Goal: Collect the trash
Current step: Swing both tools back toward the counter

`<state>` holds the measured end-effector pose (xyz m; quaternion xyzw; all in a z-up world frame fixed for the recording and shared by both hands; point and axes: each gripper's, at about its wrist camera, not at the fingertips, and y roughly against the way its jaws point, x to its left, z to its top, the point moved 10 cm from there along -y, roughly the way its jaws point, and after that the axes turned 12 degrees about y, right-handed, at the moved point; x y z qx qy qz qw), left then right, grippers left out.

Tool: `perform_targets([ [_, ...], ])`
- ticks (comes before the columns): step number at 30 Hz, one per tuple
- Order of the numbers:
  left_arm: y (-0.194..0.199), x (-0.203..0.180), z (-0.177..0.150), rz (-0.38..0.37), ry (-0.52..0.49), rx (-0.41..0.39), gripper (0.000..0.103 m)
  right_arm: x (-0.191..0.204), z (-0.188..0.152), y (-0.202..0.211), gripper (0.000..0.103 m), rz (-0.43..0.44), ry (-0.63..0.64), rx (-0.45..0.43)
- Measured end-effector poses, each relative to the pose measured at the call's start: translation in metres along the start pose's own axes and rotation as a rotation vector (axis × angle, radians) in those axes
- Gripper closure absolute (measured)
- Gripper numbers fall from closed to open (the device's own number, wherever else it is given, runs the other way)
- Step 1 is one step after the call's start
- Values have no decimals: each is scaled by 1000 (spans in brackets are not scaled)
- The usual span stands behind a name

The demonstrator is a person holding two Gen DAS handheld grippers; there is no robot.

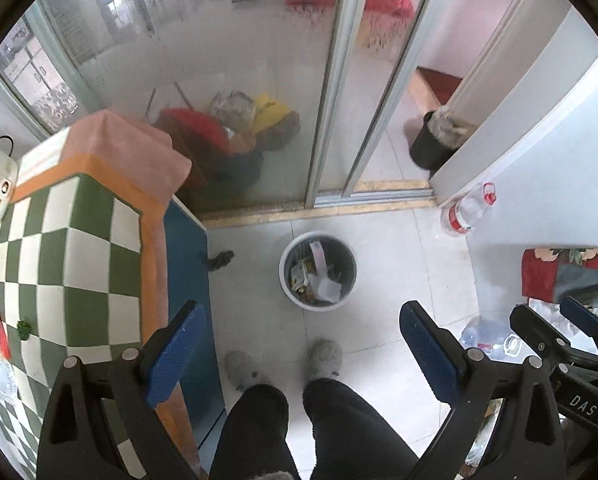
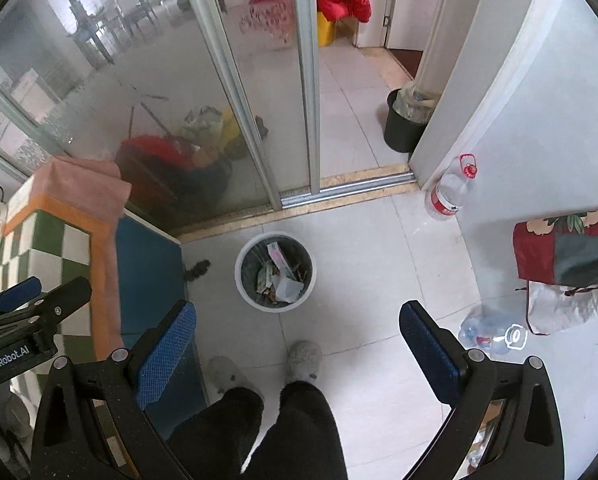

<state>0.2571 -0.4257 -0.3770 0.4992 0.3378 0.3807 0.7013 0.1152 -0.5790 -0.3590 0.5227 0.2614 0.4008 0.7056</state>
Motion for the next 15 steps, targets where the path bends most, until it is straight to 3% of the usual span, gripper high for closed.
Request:
perform_targets([
  [4, 24, 20, 19, -17, 31, -47, 3, 18, 12, 17, 0, 20, -1, -7],
  [8, 50, 61, 44, -16, 93, -109, 3, 62, 36, 29, 0, 86, 42, -24],
  [11, 72, 118, 62, 3, 193, -175, 0, 114, 58, 33, 0, 139, 115, -45],
  [15, 96, 219, 65, 82, 360, -227, 0, 221, 79, 31, 0, 240, 285, -21],
])
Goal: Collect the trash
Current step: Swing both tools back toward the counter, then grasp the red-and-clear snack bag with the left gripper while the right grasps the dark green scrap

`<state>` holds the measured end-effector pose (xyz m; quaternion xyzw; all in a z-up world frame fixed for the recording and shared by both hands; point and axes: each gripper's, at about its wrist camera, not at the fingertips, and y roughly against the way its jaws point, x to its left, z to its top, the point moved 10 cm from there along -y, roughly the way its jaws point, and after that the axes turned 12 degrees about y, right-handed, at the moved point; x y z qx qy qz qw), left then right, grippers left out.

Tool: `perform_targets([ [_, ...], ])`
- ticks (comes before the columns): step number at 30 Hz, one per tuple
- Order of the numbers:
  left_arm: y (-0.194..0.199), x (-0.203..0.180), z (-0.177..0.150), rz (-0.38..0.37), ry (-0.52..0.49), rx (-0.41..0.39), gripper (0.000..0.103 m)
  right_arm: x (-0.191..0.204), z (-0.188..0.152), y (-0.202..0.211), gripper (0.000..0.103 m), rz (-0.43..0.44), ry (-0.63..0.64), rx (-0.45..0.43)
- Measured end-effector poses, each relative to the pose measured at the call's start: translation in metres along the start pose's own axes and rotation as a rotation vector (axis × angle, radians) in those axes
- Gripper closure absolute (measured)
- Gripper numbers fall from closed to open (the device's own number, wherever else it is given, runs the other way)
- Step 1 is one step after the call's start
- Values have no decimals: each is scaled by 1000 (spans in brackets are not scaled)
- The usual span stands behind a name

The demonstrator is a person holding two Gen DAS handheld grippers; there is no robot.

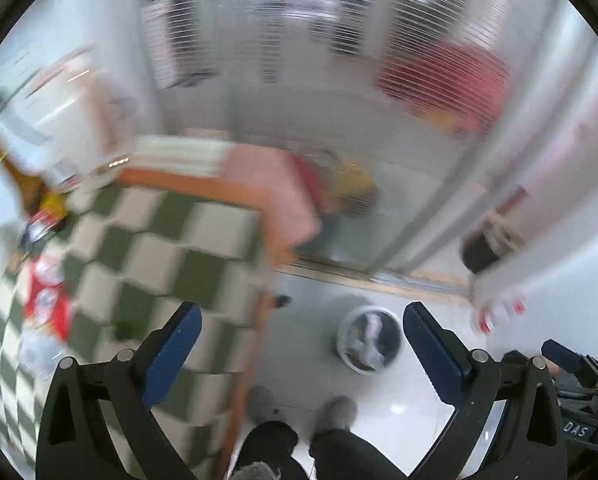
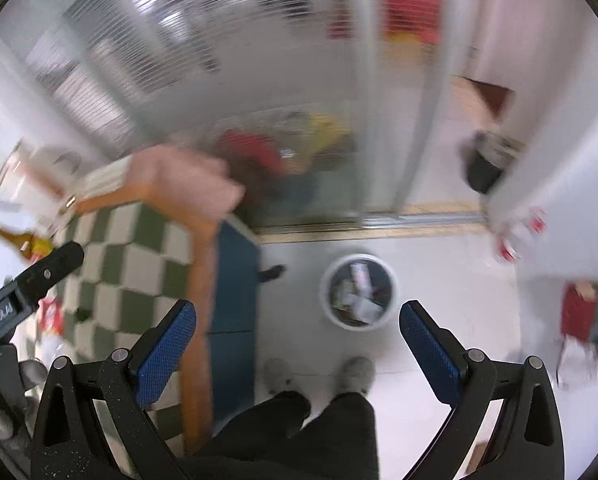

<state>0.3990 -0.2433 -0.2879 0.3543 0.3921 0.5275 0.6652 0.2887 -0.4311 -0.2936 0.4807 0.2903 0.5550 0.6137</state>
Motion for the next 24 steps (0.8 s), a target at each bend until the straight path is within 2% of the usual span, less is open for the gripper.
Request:
perform_targets([
  [2, 4, 68, 12, 83, 97, -23, 0, 53, 16, -17, 0, 56, 84, 29],
  [5, 7, 174, 6, 208, 253, -14, 0, 148, 26, -54, 0, 156, 230, 85],
  [9, 13, 318, -42, 373, 506, 34, 0, 267, 20, -105, 1, 287, 374, 171],
  [10, 15, 342, -55, 415, 543, 46, 0, 291, 16, -118, 1, 309, 398, 192],
  [11, 14, 367, -70, 452, 587, 59, 0, 316, 11, -132, 4, 322, 430, 212],
  [13, 11, 407, -93, 488, 669, 89, 0, 347, 4, -155, 28, 307, 490, 240],
  [17, -1, 455, -123, 471, 806, 127, 0, 389, -6, -201, 32, 284, 527, 305],
  [18, -4, 461, -126, 462, 832, 130, 1, 395, -9, -209, 38, 268, 541, 315],
  [19, -7, 467, -128, 445, 865, 129, 1, 398, -13, -214, 58, 259, 552, 326],
  [20, -11, 472, -129, 417, 901, 120, 1, 400, -19, -219, 70, 252, 560, 336],
  [21, -15, 476, -128, 388, 932, 113, 1, 403, -17, -216, 70, 242, 577, 296],
  [24, -34, 483, -123, 288, 1009, 118, 1, 407, -19, -220, 71, 229, 615, 286],
])
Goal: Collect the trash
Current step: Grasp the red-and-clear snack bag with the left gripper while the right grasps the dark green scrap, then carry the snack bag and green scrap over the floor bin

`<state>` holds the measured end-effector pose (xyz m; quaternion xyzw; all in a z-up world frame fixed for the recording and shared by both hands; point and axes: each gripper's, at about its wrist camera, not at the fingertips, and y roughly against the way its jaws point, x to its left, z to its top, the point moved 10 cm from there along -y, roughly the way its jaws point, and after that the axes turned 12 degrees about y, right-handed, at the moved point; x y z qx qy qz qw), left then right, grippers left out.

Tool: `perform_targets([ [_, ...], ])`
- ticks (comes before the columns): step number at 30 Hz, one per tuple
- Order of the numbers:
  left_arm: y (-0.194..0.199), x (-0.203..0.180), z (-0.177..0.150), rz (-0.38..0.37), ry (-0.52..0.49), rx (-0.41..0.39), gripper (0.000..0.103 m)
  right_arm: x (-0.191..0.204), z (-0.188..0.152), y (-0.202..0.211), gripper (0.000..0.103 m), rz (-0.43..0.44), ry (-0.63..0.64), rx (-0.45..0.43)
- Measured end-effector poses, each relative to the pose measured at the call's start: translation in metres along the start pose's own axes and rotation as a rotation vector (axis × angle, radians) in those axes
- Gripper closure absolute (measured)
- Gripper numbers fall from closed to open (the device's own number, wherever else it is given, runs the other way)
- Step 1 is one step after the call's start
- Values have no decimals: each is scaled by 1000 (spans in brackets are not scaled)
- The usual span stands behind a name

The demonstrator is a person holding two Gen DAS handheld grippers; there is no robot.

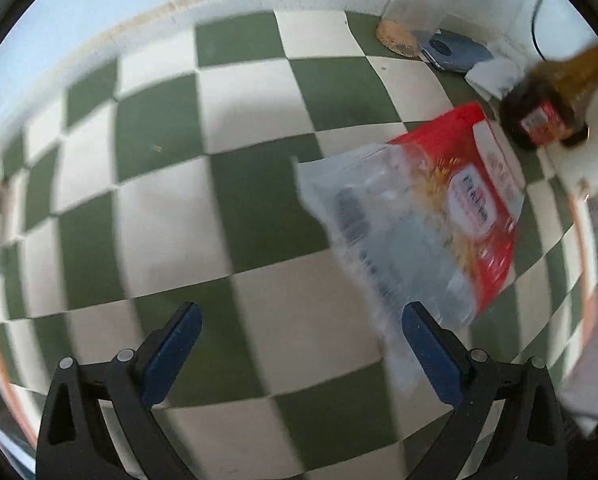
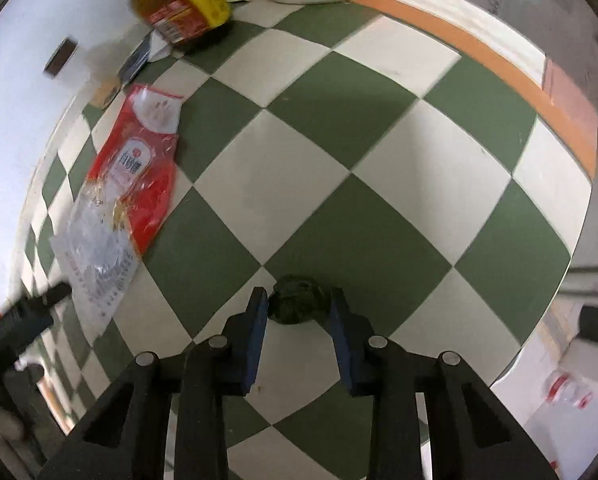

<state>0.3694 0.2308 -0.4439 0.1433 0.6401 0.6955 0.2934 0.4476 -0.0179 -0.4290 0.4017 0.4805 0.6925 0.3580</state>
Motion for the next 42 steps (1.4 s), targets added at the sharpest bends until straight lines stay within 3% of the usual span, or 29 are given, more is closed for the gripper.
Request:
perform_targets([
  [2, -11, -7, 6, -35, 32, 24, 2, 0, -2, -3, 71, 2, -2, 0],
  [5, -16, -18, 21, -19, 15, -21, 21, 1, -1, -3, 71, 4, -5, 0],
  [6, -15, -23, 24, -10, -1, -37, 37, 0, -2, -2, 72, 2, -8, -1],
  [7, -14, -27, 28, 11, -19, -55, 60, -1, -1, 0, 72, 2, -11, -2],
  [10, -13, -33, 36, 42, -56, -87, 88, -7, -2, 5, 73, 10, -36, -17],
  [14, 4, -39, 42, 33, -87, -125, 94, -23, -5, 18, 73, 28, -79, -43],
  [21, 84, -77, 22, -40, -227, -230, 97, -69, -13, 54, 73, 70, -194, -137],
  [25, 125, -127, -4, -109, -300, -272, 97, -118, -33, 86, 73, 85, -293, -211],
  [29, 142, -197, -37, -177, -397, -295, 98, -177, -70, 120, 73, 75, -414, -284],
  [33, 166, -262, -96, -249, -526, -296, 98, -243, -119, 149, 74, 37, -533, -335],
  [36, 171, -317, -159, -299, -653, -261, 98, -292, -167, 162, 73, 0, -630, -355],
  [42, 131, -398, -300, -329, -876, -136, 98, -382, -286, 160, 73, -70, -840, -329],
])
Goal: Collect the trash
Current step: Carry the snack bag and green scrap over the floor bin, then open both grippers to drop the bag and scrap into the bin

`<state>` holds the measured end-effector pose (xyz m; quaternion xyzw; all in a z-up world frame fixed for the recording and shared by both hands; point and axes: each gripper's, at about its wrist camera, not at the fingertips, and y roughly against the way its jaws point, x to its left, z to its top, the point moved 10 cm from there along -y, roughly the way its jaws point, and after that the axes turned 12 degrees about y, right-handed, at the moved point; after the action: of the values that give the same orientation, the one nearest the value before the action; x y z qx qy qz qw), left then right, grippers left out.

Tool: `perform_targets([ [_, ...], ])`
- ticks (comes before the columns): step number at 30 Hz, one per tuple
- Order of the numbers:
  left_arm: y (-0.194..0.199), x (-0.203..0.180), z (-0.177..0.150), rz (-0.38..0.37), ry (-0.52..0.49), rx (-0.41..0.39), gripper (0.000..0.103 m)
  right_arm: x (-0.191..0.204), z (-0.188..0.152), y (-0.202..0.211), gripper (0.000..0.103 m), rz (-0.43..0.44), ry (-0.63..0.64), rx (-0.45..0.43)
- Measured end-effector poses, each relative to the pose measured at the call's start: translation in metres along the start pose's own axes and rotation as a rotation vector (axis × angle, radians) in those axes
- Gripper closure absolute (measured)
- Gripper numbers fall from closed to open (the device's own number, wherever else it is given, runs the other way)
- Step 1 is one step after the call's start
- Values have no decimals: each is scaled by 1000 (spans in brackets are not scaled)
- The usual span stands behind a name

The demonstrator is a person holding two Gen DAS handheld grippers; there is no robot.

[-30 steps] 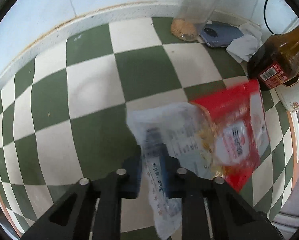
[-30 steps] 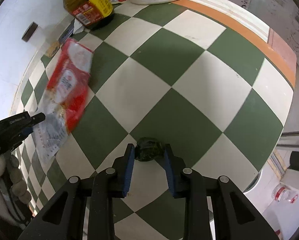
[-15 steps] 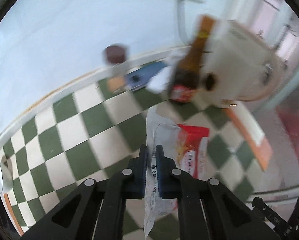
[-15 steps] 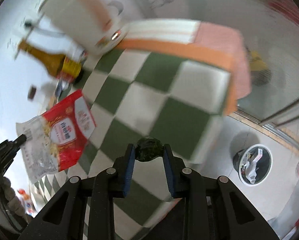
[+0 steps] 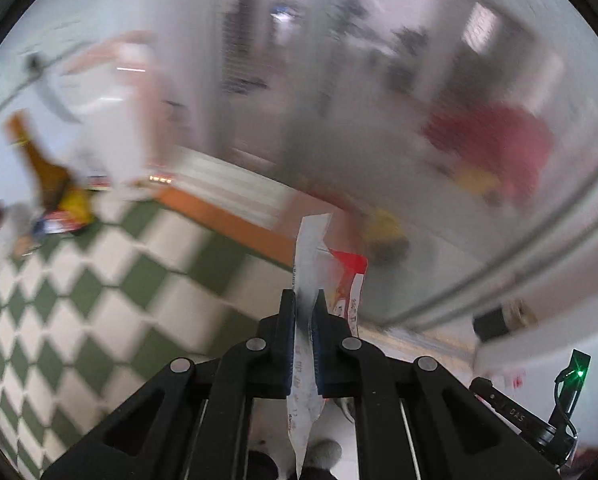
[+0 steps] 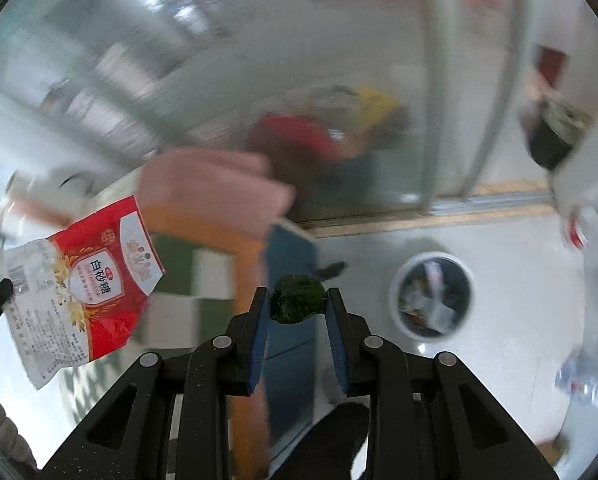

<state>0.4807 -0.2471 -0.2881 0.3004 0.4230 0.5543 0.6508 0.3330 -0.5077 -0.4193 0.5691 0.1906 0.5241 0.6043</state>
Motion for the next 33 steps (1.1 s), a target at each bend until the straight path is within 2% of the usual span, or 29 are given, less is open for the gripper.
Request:
perform_targets([
  [1, -14, -17, -9, -5, -25, 24, 98, -16, -6, -2, 74, -15, -18, 6],
  [3, -55, -51, -38, -2, -84, 85, 98, -73, -23, -13, 74, -57, -88, 37],
  [7, -159, -98, -120, 43, -195, 228, 98, -157, -59, -55, 73, -93, -189, 119],
  [11, -274, -113, -218, 84, -232, 383, 98, -226, -98, -132, 73, -119, -247, 200],
  [15, -373, -120, -295, 139, -267, 473, 98, -275, -125, -219, 74, -128, -262, 259],
  [18, -441, -119, -344, 183, -304, 529, 98, -296, -141, -277, 73, -125, -262, 287],
  [22, -502, -120, -394, 215, -350, 603, 98, -315, -155, -336, 74, -128, -253, 315],
  [26, -536, -122, -421, 211, -376, 673, 97, -326, -166, -385, 73, -127, -243, 345],
  [27, -542, -122, -428, 207, -381, 693, 94, -327, -170, -396, 73, -127, -237, 354],
  [32, -538, -125, -426, 158, -383, 709, 92, -331, -179, -423, 72, -101, -239, 393],
  [33, -533, -125, -421, 157, -386, 695, 88, -331, -179, -424, 69, -98, -237, 396],
])
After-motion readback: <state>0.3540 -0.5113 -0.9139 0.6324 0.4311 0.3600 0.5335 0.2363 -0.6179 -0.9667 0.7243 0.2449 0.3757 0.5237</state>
